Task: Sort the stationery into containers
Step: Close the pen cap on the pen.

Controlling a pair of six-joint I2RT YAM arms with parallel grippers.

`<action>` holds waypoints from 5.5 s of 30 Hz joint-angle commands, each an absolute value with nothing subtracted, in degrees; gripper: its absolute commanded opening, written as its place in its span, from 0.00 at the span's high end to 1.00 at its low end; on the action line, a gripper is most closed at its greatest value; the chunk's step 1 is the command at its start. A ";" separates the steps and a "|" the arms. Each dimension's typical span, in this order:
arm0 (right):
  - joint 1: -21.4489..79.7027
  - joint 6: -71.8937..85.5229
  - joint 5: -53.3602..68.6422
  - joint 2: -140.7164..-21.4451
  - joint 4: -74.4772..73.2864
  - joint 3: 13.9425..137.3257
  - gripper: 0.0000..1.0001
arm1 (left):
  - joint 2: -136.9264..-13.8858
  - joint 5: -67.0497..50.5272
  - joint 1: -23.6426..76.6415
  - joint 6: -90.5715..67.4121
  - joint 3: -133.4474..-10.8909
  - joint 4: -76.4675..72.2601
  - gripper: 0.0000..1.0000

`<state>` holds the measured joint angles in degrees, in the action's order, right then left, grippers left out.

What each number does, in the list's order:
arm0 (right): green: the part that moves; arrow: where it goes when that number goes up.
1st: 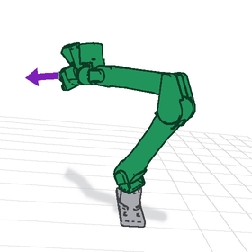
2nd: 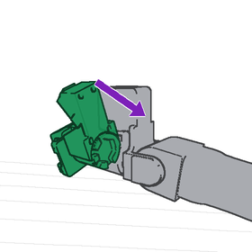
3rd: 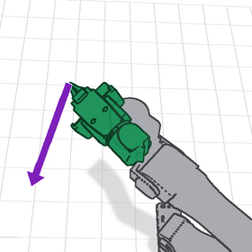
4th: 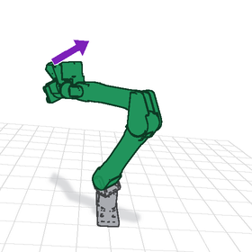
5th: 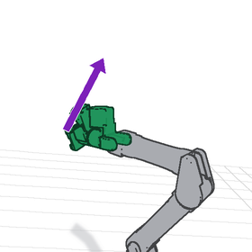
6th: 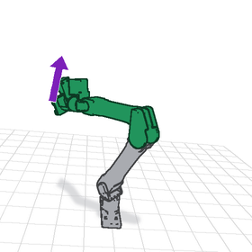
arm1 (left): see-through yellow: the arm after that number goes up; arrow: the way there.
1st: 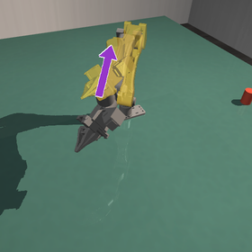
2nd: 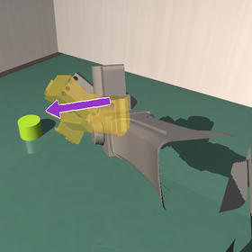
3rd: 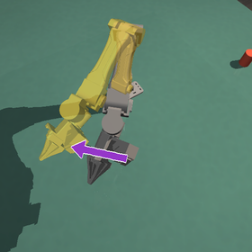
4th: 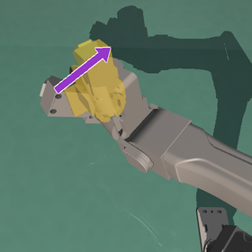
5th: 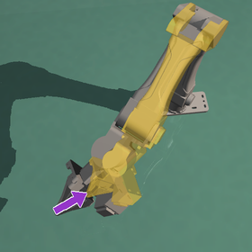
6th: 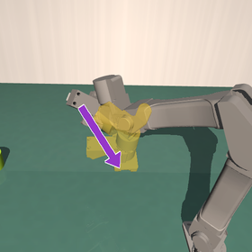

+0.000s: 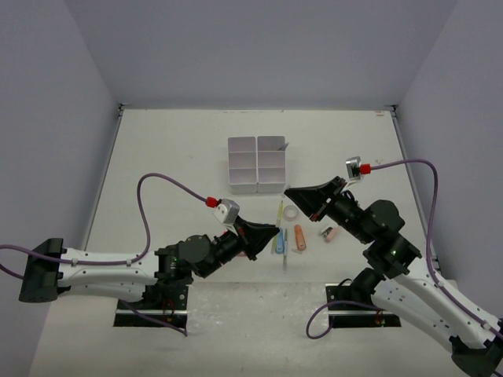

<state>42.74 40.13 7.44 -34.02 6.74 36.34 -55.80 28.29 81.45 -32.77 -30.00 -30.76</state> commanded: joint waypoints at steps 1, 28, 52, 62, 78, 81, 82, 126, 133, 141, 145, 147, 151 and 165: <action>43.01 38.32 9.67 -34.75 5.98 36.94 1.00 | -54.84 29.97 81.44 -30.41 -31.70 -32.08 1.00; 42.98 35.44 8.86 -32.77 0.32 40.89 1.00 | -55.97 27.24 81.39 -31.46 -30.32 -31.29 1.00; 42.98 35.77 9.17 -32.17 -1.53 42.47 1.00 | -56.17 27.34 81.39 -31.10 -31.56 -29.97 1.00; 42.98 34.80 9.67 -34.01 -3.87 42.63 1.00 | -55.72 27.16 81.47 -30.32 -32.17 -29.97 1.00; 42.98 34.53 12.32 -34.90 -5.20 42.53 1.00 | -55.91 27.43 81.39 -29.52 -32.54 -30.05 1.00; 42.97 34.36 12.93 -35.51 -5.72 42.63 1.00 | -56.16 27.24 81.39 -28.89 -33.07 -29.86 1.00; 42.91 34.23 13.12 -35.51 -5.91 42.63 1.00 | -56.16 27.18 81.39 -28.45 -33.38 -29.55 1.00; 42.98 28.38 17.77 -35.43 -11.88 45.53 1.00 | -56.69 28.74 81.39 -24.35 -36.56 -22.94 1.00; 42.93 29.79 14.10 -34.77 -12.53 46.76 1.00 | -57.03 28.00 81.39 -24.61 -36.35 -22.76 1.00; 42.93 30.56 13.61 -34.67 -12.12 46.93 1.00 | -57.71 27.41 81.39 -24.79 -36.36 -22.71 1.00; 42.98 31.20 12.07 -34.22 -11.69 47.05 1.00 | -58.36 26.72 81.45 -25.17 -36.33 -22.82 1.00; 42.94 31.20 12.03 -34.40 -11.82 47.62 1.00 | -58.70 26.46 81.39 -25.31 -36.08 -23.03 1.00; 42.98 31.03 14.09 -35.33 -11.69 48.08 1.00 | -58.89 26.19 81.39 -25.49 -35.86 -23.29 1.00; 42.98 29.18 13.83 -35.45 -11.48 45.97 1.00 | -58.36 25.23 81.47 -25.37 -36.01 -23.35 1.00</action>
